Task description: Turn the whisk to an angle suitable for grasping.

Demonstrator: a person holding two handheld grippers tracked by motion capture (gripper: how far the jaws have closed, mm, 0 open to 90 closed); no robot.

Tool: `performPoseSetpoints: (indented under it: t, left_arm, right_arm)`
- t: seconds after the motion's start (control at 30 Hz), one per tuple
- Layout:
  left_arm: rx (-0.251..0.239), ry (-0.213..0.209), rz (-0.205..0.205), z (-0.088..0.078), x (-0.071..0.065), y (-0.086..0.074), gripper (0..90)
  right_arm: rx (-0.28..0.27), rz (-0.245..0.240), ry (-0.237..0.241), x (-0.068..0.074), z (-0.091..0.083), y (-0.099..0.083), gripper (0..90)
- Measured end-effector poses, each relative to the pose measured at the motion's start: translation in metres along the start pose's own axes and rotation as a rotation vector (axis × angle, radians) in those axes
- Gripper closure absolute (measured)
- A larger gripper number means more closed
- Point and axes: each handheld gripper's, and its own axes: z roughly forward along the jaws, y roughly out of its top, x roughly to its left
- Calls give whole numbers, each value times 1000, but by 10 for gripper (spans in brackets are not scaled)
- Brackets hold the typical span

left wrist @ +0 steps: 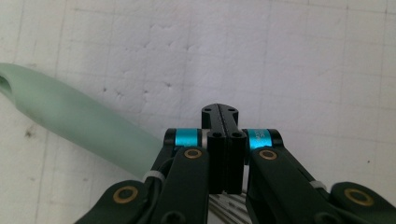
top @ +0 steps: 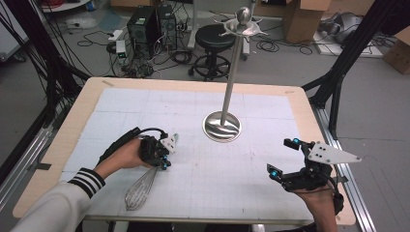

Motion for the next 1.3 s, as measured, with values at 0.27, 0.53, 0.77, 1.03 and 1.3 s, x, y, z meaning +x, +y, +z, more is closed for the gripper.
performPoseSetpoints:
  t: [0.27, 0.53, 0.77, 1.03, 1.3]
  left_arm:
    - [1, 8, -16, -9, 2, -11, 900]
    - [31, 36, -26, -12, 3, -21, 900]
    - [23, 40, -43, -17, 6, -27, 900]
    - [18, 44, -48, -19, 6, -28, 900]
    - [4, 50, -57, -22, 7, -29, 900]
  right_arm:
    - [0, 0, 2, 0, 1, 0, 7]
    - [0, -2, 1, 1, 1, 0, 7]
    - [2, 0, 1, 0, 0, 0, 6]
    - [3, -1, 0, 0, 1, 0, 7]
    - [1, 0, 1, 0, 0, 0, 7]
